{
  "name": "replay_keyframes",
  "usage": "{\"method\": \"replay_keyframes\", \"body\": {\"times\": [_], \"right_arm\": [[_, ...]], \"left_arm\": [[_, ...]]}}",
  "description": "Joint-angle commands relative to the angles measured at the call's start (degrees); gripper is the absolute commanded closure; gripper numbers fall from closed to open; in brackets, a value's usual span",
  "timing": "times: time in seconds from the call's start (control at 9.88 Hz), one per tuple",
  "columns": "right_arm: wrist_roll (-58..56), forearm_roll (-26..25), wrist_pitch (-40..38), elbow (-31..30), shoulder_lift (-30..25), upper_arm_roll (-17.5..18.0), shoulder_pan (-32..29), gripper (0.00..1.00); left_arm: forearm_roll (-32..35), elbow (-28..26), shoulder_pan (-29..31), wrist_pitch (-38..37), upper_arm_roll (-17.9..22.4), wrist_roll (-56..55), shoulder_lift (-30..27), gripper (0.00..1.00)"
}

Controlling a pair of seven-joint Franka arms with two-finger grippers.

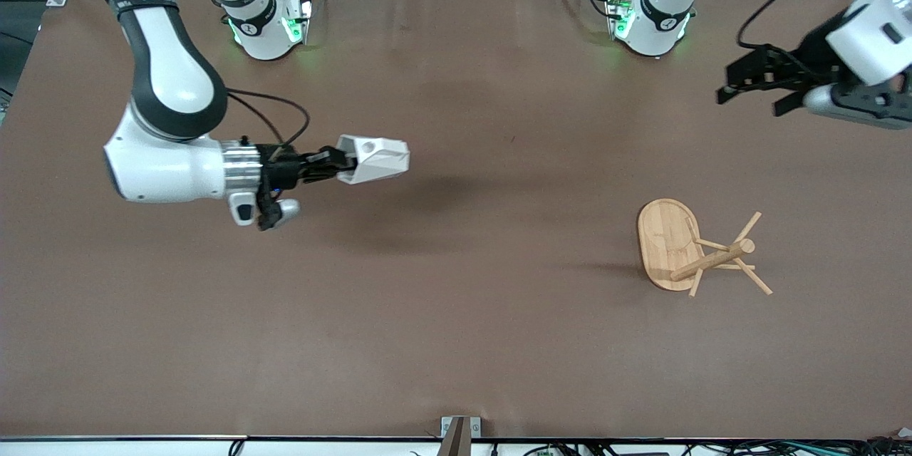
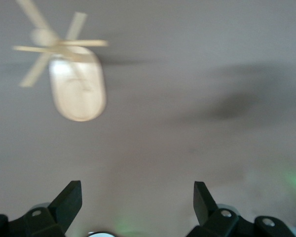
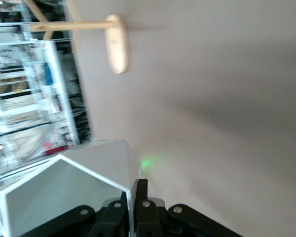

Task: Hang cup on rack
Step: 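Lift the cup with the right gripper while the left gripper approaches it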

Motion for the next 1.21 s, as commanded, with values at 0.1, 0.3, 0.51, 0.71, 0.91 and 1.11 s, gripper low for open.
{"method": "replay_keyframes", "body": {"times": [0.1,0.3,0.51,0.71,0.91,1.11], "right_arm": [[0.45,13.84,-0.07,0.42,1.72,3.92,2.41,0.99],[0.45,17.38,0.54,0.33,1.81,4.81,3.64,0.99],[0.45,17.57,0.72,0.33,1.81,4.98,3.82,0.99],[0.45,17.57,0.72,0.24,1.81,5.07,3.83,0.99],[0.45,17.57,0.63,0.41,1.81,5.16,4.00,0.99],[0.62,17.66,0.46,0.33,1.73,6.21,3.74,0.99]], "left_arm": [[-7.10,-1.56,-2.29,3.54,-9.09,10.60,1.03,0.00],[-6.85,-1.30,-2.38,5.92,-15.59,13.91,1.12,0.00],[-6.33,-1.21,-2.73,11.70,-21.66,18.90,3.04,0.00],[-2.49,0.53,-3.78,16.12,-25.01,20.68,7.42,0.00],[3.75,7.46,-8.25,16.22,-25.11,20.16,14.71,0.00],[5.19,7.67,-10.02,18.75,-25.11,19.72,16.75,0.00]]}}
